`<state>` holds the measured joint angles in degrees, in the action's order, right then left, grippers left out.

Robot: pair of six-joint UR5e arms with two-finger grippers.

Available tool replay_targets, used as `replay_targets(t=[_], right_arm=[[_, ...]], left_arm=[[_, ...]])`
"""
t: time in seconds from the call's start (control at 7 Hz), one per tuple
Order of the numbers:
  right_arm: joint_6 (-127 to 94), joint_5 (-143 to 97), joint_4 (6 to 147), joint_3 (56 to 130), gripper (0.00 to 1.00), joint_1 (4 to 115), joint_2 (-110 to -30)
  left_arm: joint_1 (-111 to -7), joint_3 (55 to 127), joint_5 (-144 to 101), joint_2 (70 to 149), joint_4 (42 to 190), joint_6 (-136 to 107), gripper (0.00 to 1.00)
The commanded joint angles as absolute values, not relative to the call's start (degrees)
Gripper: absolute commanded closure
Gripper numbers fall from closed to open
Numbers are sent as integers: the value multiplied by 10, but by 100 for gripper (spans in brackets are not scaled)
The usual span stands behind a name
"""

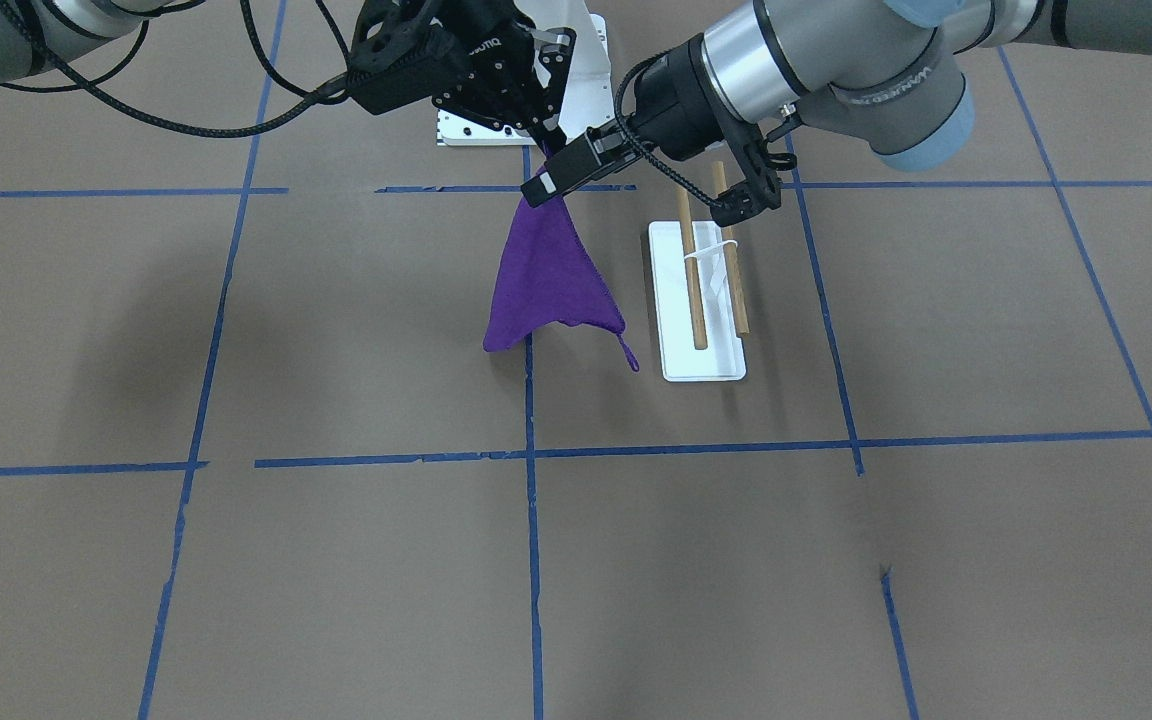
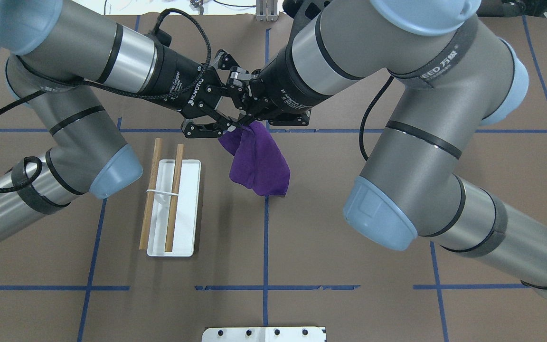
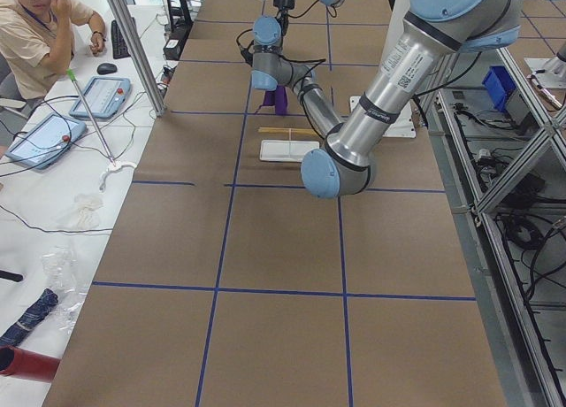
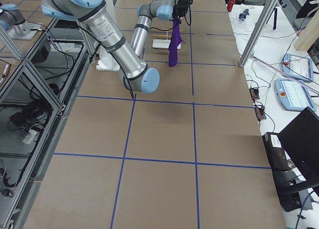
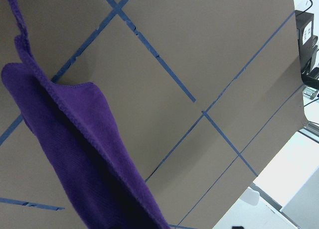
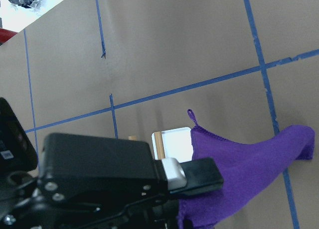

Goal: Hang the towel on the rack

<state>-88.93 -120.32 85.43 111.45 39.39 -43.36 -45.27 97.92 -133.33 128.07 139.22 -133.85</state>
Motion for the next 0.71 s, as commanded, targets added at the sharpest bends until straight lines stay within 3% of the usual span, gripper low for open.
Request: replay_targets(t=[0.0, 0.29, 0.43, 0.57], right_arm=[[-887, -1203, 854, 1114, 100, 394, -433], [-885, -1203, 854, 1114, 100, 394, -433], [-885, -1203, 854, 1114, 77, 394, -433], [-883, -1197, 854, 1118, 1, 395, -435]], left_arm=[[-453, 980, -1333, 1281, 1392, -1346, 100], [-453, 982, -1332, 1280, 1392, -1346, 100], [-454, 983, -1332, 1280, 1392, -1346, 100], [-454, 993, -1332, 1278, 1392, -1346, 100]])
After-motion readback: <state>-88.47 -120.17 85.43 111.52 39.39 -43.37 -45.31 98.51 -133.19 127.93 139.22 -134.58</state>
